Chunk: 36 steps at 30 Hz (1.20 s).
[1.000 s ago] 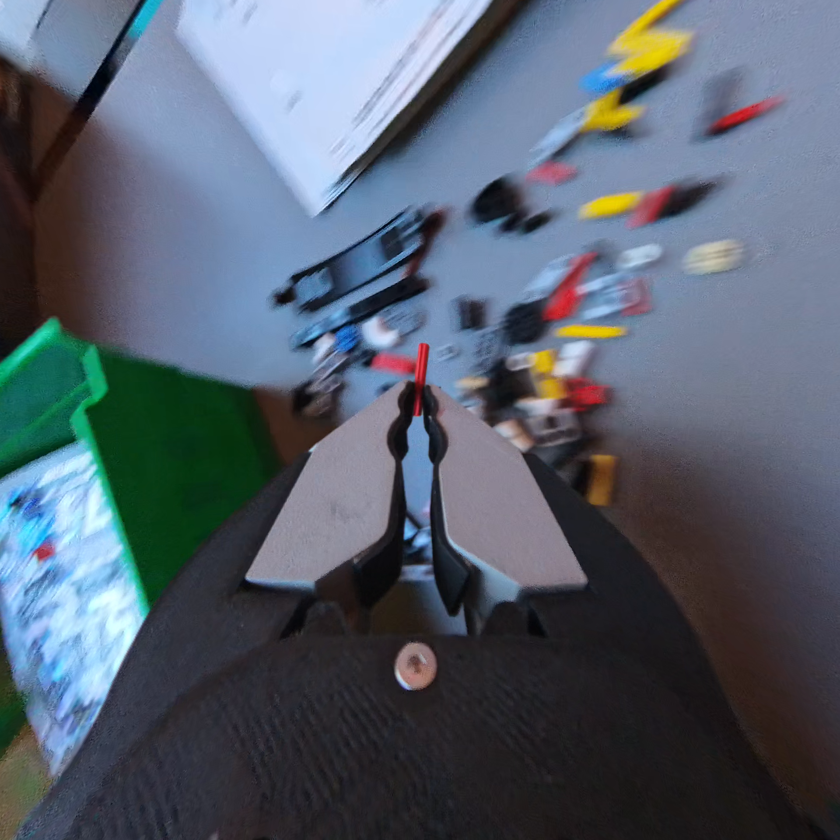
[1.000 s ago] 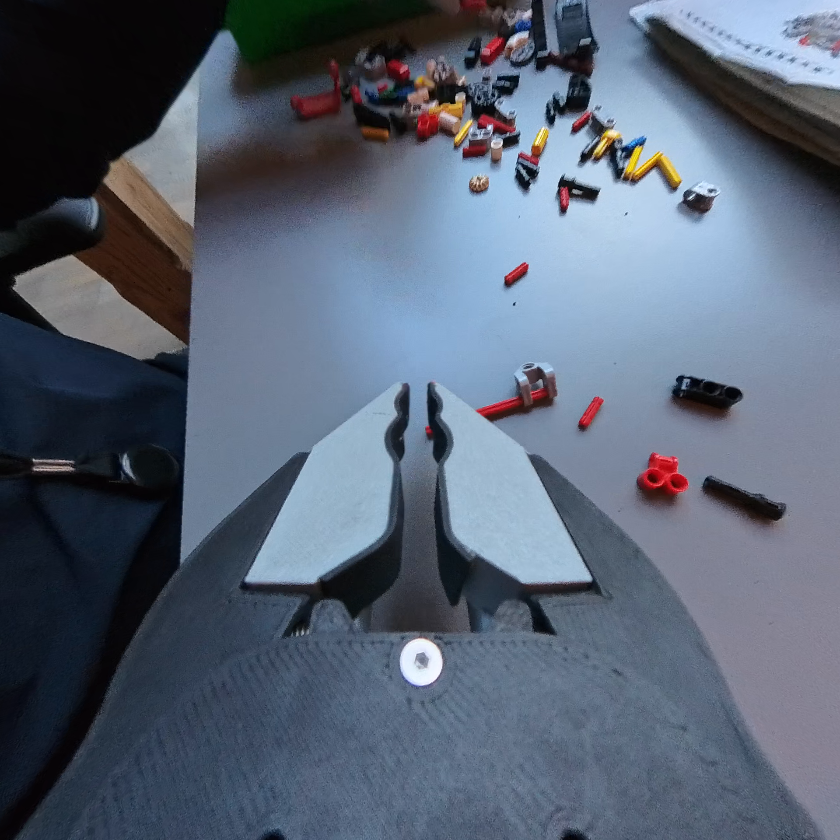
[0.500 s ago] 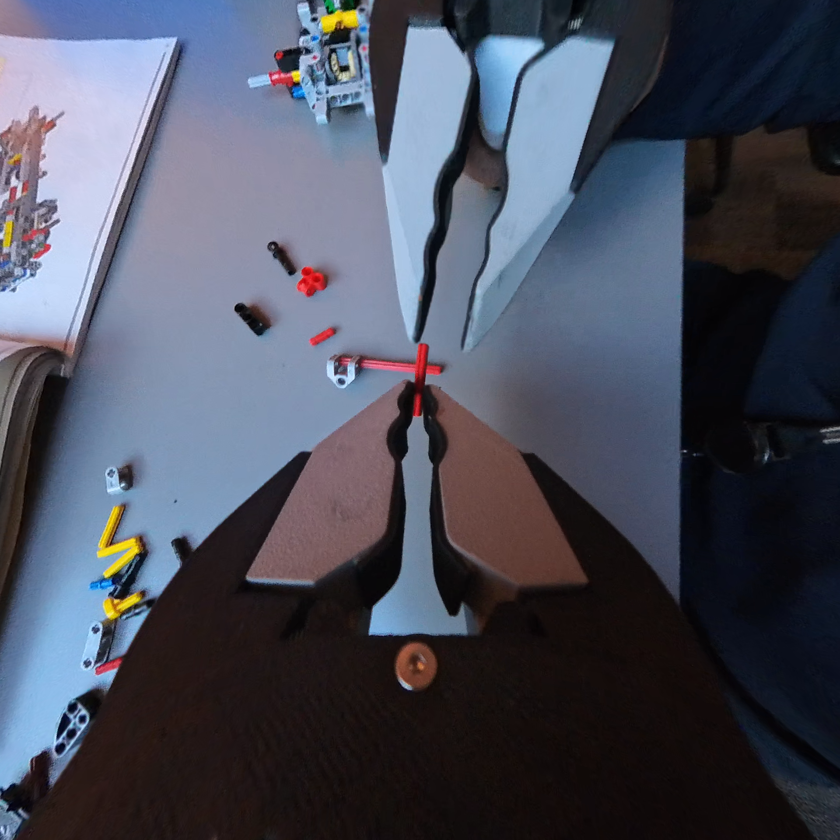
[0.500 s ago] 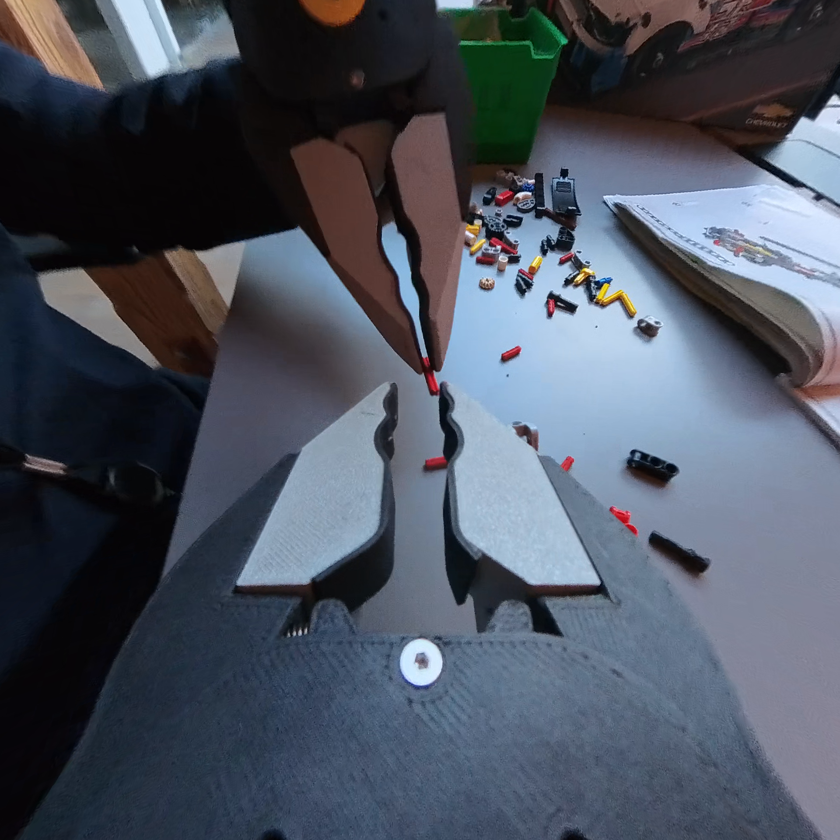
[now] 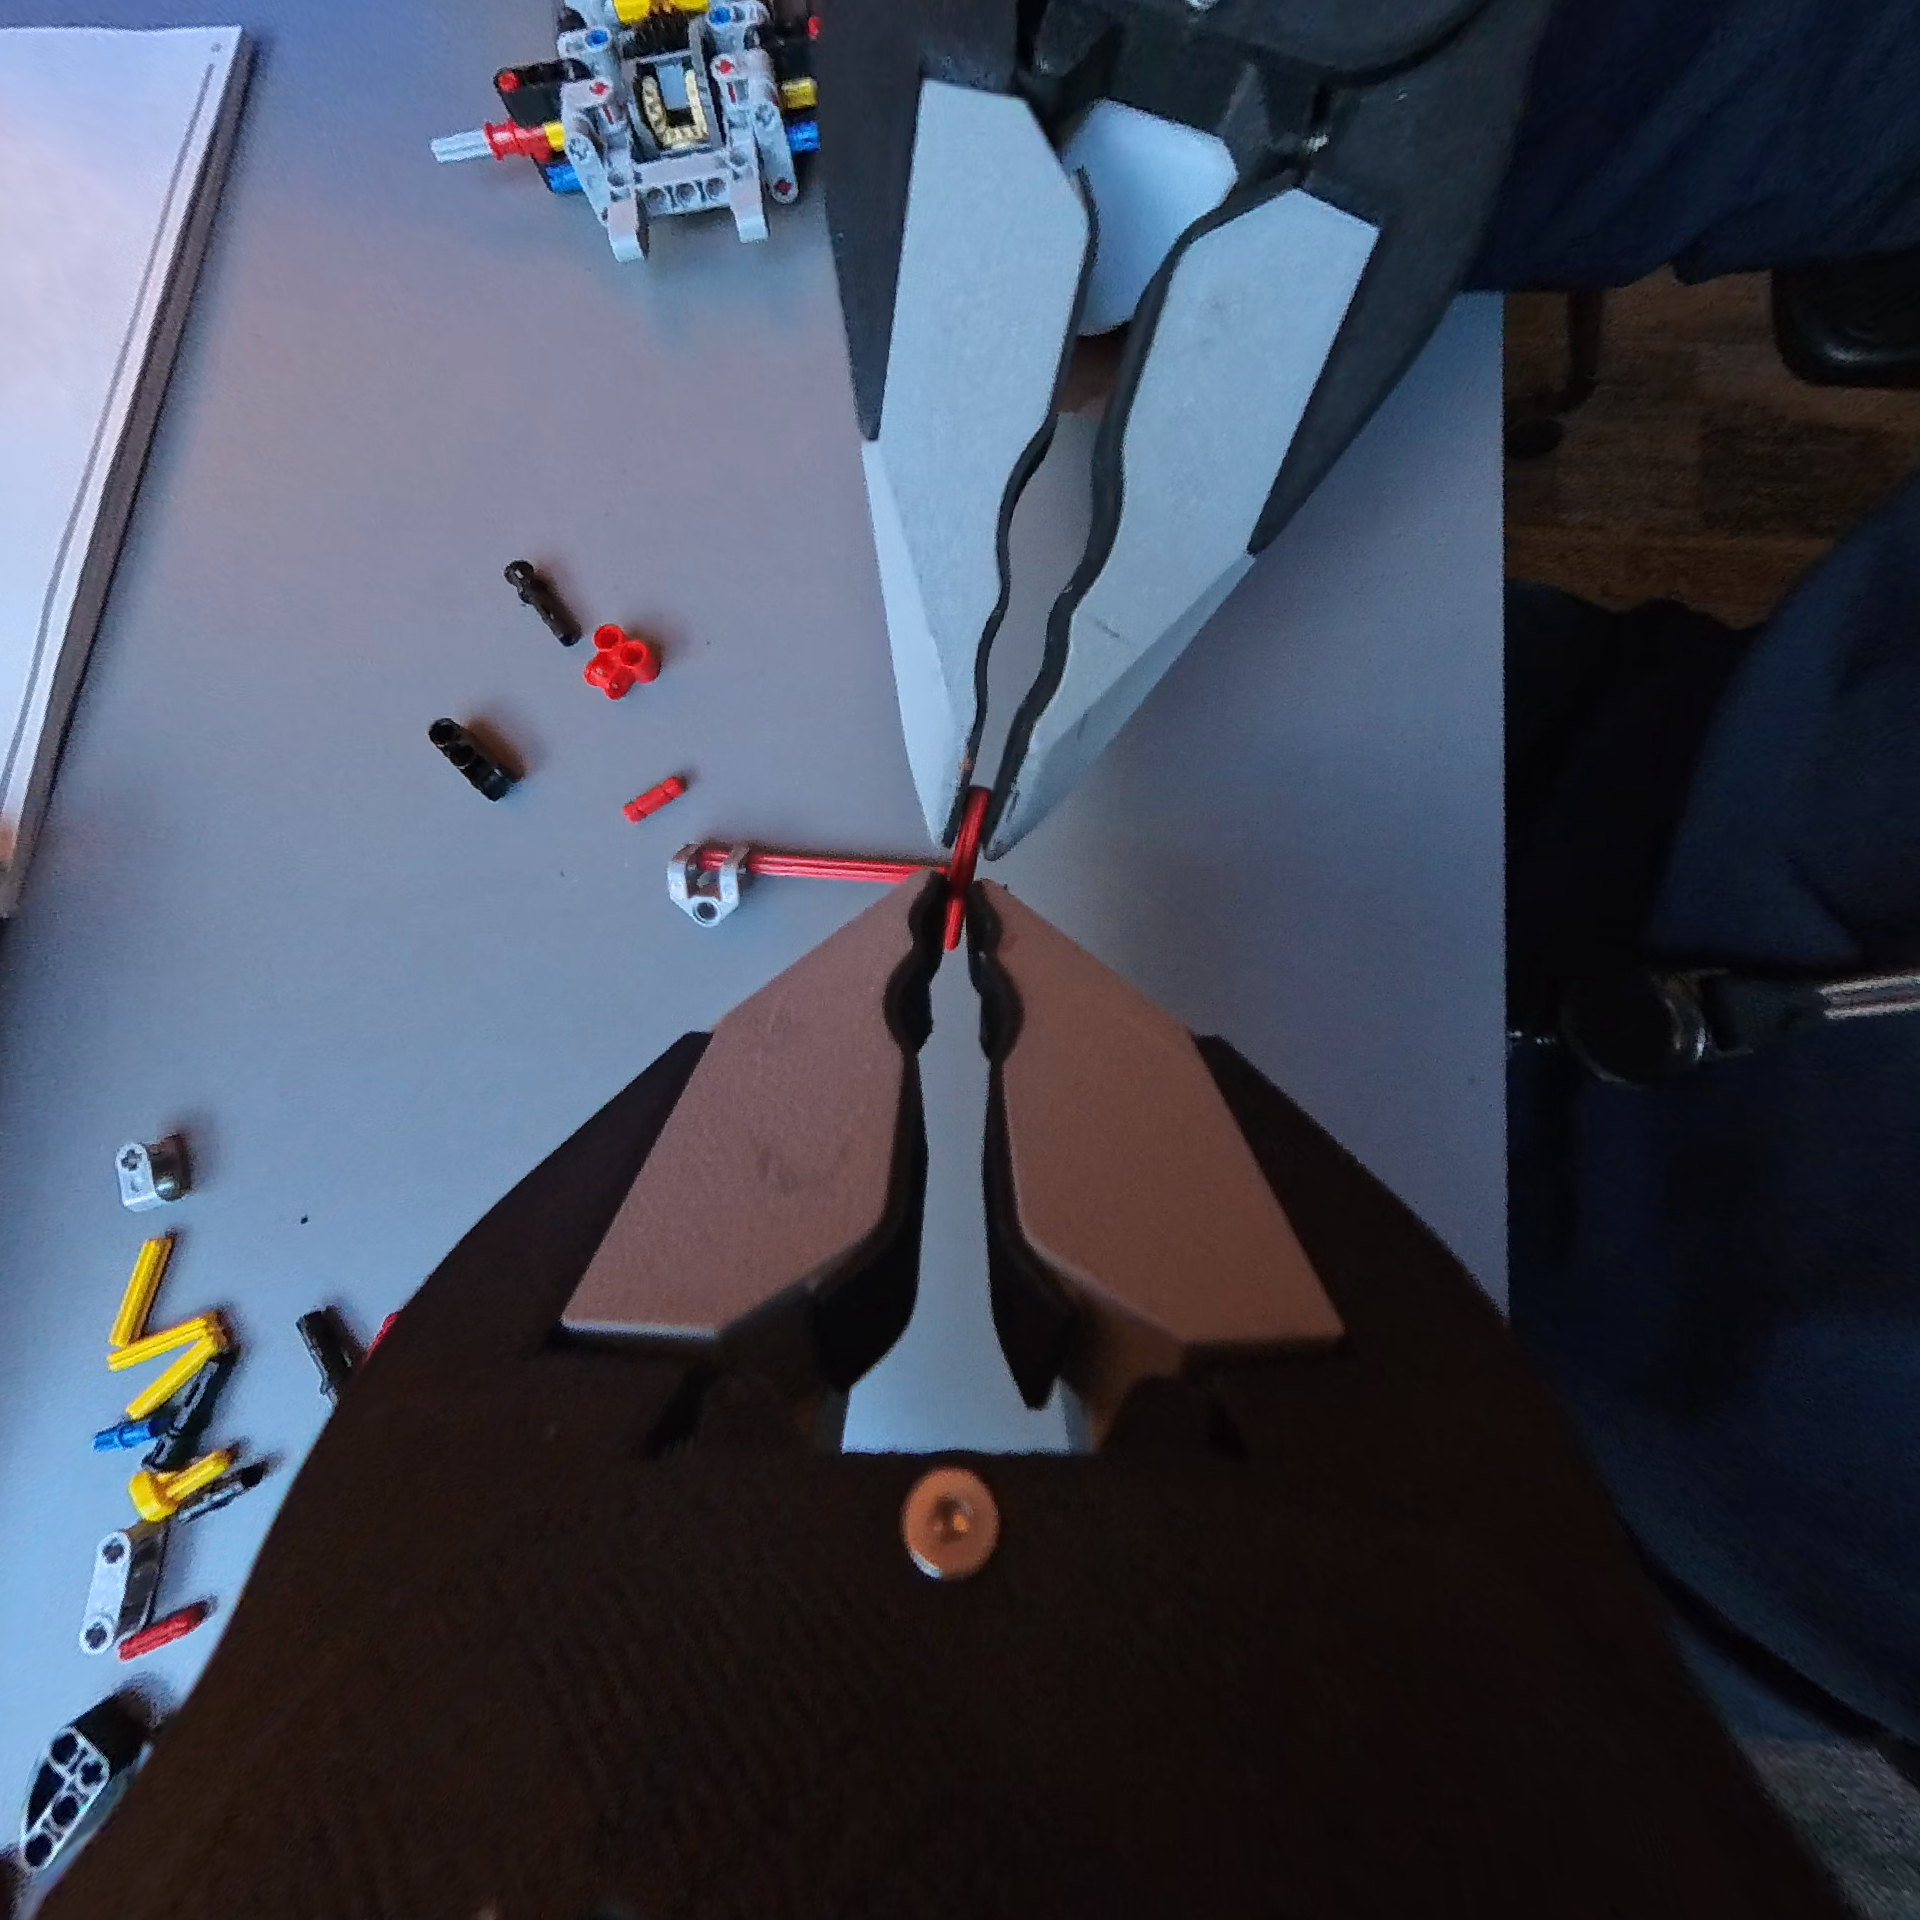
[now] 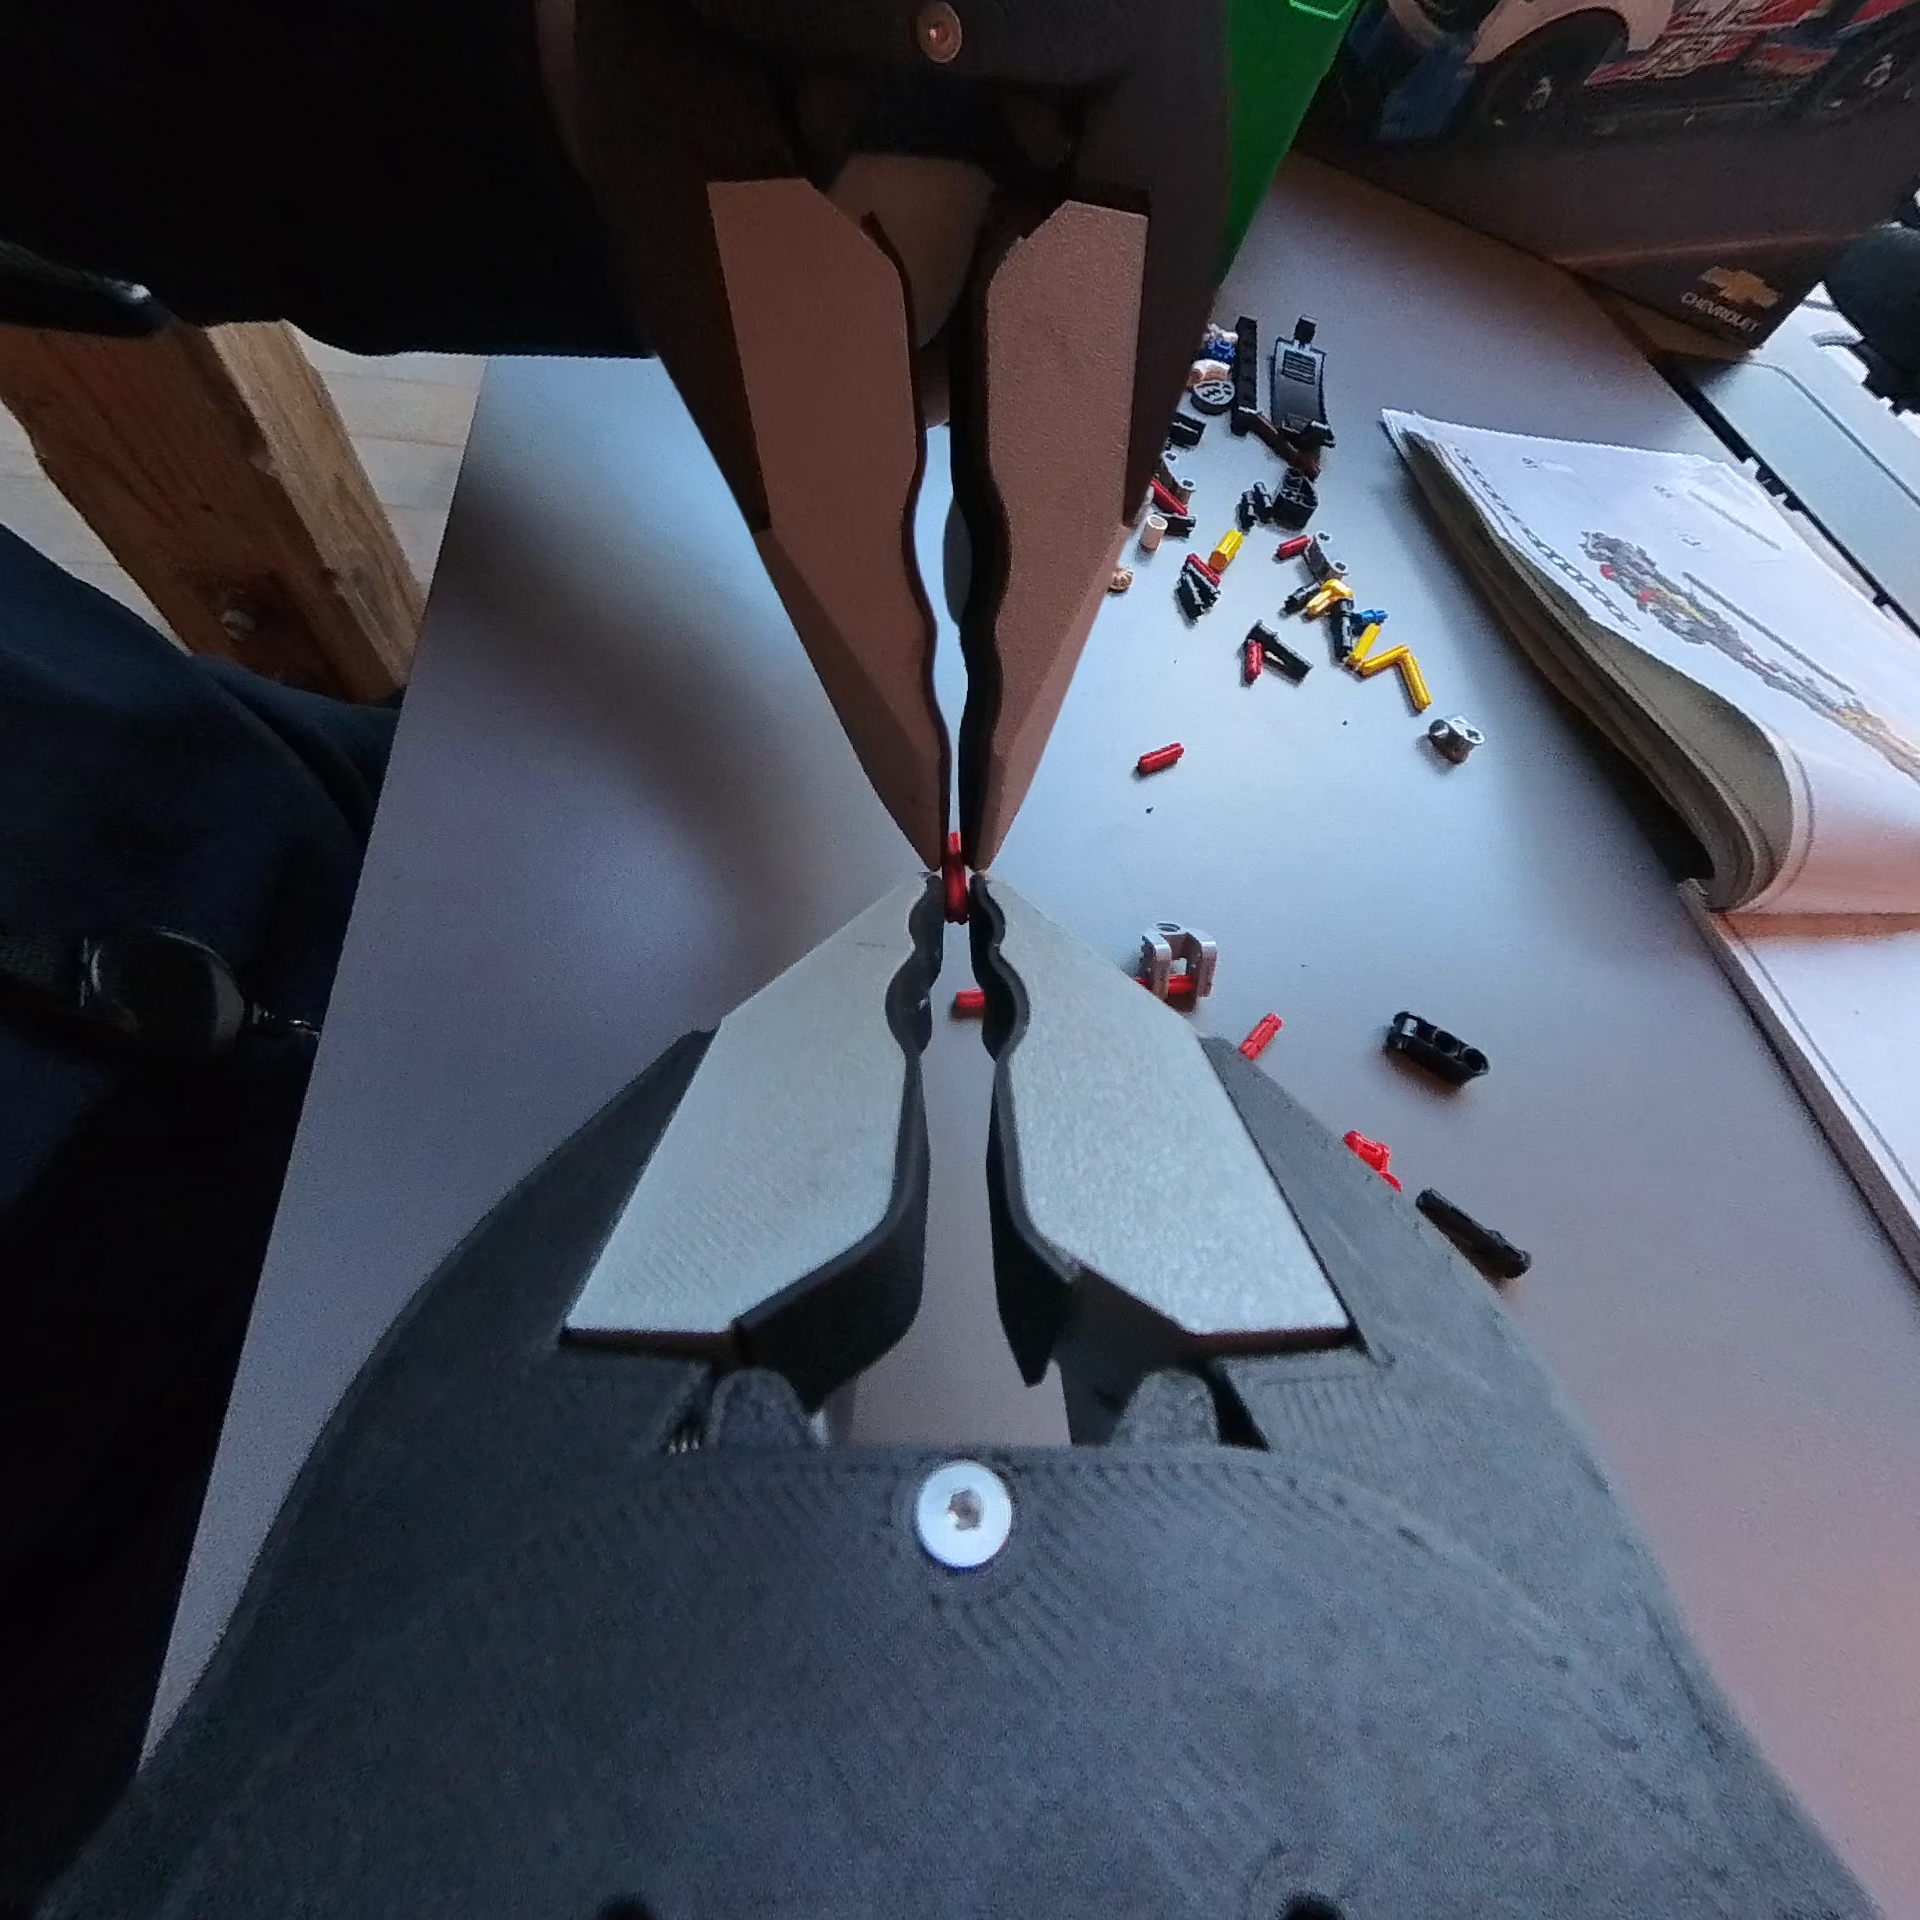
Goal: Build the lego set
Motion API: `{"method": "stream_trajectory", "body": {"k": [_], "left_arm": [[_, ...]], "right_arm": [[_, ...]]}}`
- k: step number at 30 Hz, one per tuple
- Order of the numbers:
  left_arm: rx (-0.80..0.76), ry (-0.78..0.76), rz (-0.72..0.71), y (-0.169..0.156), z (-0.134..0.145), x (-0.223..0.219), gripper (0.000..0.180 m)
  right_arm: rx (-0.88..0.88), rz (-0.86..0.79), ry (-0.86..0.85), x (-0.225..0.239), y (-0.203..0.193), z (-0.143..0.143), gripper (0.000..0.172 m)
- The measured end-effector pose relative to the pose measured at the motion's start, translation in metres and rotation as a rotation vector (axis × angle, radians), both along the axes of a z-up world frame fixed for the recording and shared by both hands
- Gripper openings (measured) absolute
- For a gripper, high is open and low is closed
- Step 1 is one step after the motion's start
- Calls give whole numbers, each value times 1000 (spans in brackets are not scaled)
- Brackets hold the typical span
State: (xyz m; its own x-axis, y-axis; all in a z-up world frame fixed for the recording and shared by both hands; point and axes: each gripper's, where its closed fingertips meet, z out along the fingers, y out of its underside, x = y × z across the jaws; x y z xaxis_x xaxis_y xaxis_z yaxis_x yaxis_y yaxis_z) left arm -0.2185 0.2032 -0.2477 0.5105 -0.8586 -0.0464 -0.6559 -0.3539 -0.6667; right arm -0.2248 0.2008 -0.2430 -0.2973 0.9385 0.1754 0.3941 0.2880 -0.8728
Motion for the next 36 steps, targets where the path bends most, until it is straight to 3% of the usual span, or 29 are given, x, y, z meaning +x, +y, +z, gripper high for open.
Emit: {"method": "stream_trajectory", "body": {"k": [3,5,9,12,15,17,25,27,30,34,36], "left_arm": [[-7,-50,80,11,4,-3,1],[-19,-58,212,28,2,-17,2],[-135,-59,385,49,-15,-33,29],[-218,-17,367,52,-34,-27,35],[-191,43,343,58,-38,-23,27],[-165,107,291,59,-39,-20,15],[-24,242,-319,31,-39,1,15],[-24,228,-393,26,-33,1,22],[-59,204,-266,36,-21,-6,30],[-239,157,204,43,-22,-22,34],[-322,63,245,28,-25,-5,38]], "right_arm": [[-10,-49,-5,1,11,1,1],[-33,-112,-32,5,26,-2,1],[-70,-223,-60,19,57,-8,1],[-59,-261,-70,29,69,-11,1],[-45,-268,-81,36,74,-13,1],[-42,-238,-91,40,70,-15,1],[-15,-123,-164,51,52,-27,1],[0,-109,-177,51,50,-30,1],[16,-104,-198,51,48,-33,1],[19,-122,-216,51,50,-36,1],[5,-132,-224,51,52,-37,1]]}}
